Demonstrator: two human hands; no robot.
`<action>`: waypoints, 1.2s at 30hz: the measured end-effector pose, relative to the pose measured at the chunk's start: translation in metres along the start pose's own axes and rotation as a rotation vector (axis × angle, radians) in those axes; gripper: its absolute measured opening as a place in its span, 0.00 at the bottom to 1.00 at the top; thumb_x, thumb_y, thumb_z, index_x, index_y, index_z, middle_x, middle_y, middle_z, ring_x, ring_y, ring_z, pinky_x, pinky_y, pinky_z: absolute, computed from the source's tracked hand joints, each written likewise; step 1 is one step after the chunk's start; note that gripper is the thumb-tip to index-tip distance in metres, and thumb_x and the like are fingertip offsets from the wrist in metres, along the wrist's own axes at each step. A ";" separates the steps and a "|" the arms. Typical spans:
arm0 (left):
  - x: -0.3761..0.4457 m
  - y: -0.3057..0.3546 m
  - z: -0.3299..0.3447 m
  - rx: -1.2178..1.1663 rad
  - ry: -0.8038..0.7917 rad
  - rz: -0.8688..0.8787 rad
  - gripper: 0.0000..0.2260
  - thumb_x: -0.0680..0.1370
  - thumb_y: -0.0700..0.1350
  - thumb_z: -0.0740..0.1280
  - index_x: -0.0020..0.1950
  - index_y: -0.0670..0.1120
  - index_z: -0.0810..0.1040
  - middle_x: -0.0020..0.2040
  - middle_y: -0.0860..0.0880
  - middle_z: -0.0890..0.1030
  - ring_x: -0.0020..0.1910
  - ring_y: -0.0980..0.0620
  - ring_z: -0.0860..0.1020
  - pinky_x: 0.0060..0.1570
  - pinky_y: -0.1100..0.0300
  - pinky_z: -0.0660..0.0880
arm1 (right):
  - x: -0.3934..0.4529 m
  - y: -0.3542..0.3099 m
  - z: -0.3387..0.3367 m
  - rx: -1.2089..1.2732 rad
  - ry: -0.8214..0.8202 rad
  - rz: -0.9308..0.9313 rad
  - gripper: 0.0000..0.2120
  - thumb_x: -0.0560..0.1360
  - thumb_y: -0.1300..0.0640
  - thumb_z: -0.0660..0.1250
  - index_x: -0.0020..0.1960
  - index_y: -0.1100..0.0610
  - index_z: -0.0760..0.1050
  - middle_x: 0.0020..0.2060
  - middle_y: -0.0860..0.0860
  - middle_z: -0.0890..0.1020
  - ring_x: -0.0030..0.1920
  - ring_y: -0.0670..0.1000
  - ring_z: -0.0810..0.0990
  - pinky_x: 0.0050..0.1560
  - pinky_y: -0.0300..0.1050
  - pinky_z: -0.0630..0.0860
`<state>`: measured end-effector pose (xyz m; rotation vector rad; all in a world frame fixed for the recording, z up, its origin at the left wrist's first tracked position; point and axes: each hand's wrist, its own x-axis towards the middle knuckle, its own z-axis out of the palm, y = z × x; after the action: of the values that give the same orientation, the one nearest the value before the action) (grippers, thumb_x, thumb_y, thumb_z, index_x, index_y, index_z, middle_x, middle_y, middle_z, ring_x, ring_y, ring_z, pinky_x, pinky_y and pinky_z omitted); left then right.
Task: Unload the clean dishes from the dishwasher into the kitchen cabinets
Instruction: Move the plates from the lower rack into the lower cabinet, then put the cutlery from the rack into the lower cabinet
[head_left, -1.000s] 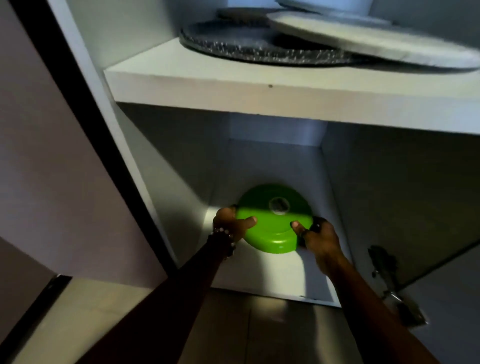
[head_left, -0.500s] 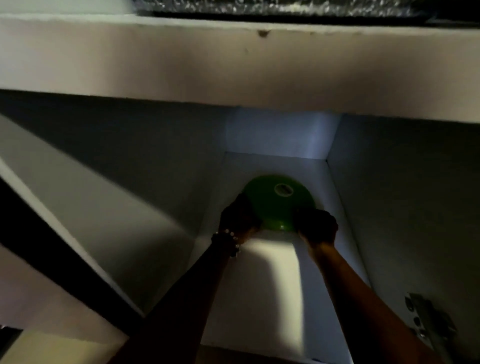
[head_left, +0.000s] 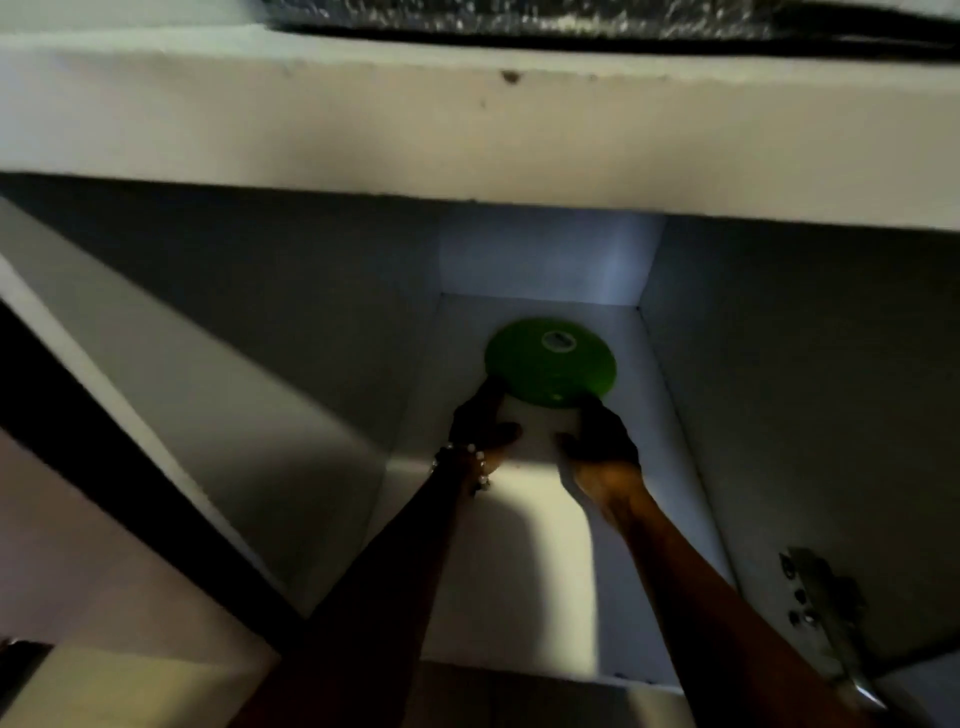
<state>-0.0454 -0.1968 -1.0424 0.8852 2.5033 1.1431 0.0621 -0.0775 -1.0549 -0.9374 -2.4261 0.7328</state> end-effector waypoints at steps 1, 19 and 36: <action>-0.009 0.003 0.000 -0.050 0.023 -0.017 0.32 0.75 0.36 0.68 0.76 0.41 0.58 0.74 0.42 0.64 0.73 0.45 0.64 0.70 0.58 0.63 | -0.007 -0.004 -0.003 0.081 -0.116 0.082 0.27 0.76 0.54 0.67 0.72 0.60 0.65 0.69 0.56 0.71 0.68 0.55 0.70 0.63 0.34 0.63; -0.235 0.199 -0.156 0.108 -0.161 -0.226 0.15 0.77 0.44 0.58 0.57 0.46 0.81 0.59 0.47 0.82 0.59 0.45 0.78 0.61 0.54 0.72 | -0.184 -0.178 -0.277 0.298 -0.525 0.374 0.09 0.75 0.66 0.62 0.45 0.54 0.78 0.45 0.60 0.82 0.46 0.57 0.81 0.49 0.49 0.78; -0.395 0.536 -0.448 -0.544 -0.037 -0.402 0.09 0.76 0.32 0.62 0.55 0.34 0.78 0.37 0.42 0.80 0.25 0.59 0.77 0.24 0.72 0.70 | -0.267 -0.460 -0.669 0.785 -0.092 0.544 0.13 0.80 0.63 0.59 0.39 0.57 0.76 0.32 0.54 0.79 0.28 0.47 0.75 0.30 0.38 0.72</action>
<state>0.2888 -0.4377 -0.3532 0.2424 2.0346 1.5171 0.3982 -0.3457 -0.3157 -1.2091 -1.6606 1.7699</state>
